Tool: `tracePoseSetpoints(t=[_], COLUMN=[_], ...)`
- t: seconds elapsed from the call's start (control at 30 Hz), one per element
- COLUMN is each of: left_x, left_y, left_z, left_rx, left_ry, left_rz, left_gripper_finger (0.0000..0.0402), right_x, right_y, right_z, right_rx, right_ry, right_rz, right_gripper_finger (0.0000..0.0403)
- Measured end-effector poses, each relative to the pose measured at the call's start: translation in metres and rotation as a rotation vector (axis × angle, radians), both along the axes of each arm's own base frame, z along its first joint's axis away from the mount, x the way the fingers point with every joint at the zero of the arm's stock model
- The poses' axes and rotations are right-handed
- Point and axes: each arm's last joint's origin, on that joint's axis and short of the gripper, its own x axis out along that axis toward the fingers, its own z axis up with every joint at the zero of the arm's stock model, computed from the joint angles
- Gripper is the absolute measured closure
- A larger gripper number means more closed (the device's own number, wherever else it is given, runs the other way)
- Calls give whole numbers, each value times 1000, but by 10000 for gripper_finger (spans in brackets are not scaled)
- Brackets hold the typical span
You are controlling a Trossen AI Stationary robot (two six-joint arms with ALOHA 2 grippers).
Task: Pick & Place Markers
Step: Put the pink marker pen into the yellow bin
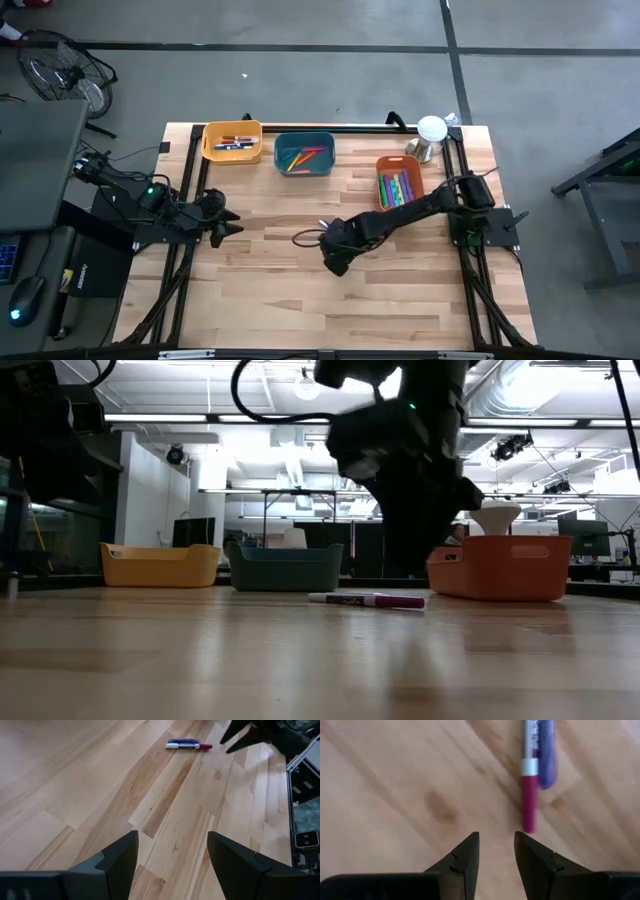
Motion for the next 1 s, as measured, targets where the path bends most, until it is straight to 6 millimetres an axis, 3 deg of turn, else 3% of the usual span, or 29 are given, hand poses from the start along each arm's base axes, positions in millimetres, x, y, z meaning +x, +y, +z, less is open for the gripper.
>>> tracePoseSetpoints(t=[0.43, 0.7, 1.0], left_x=[0, 0, 0], left_y=[0, 0, 0], left_z=[0, 0, 0], left_rx=[-2, -3, -6], left_ry=[2, 3, 7], left_rz=[-4, -5, -11], left_gripper_finger=[170, 170, 170], right_x=[-1, 5, 10], right_y=[-34, -35, -29], right_z=[-5, -6, -30], right_rx=[54, 21, 23], right_ry=[75, 24, 67], right_rz=[-18, 54, 77], right_gripper_finger=[290, 290, 290])
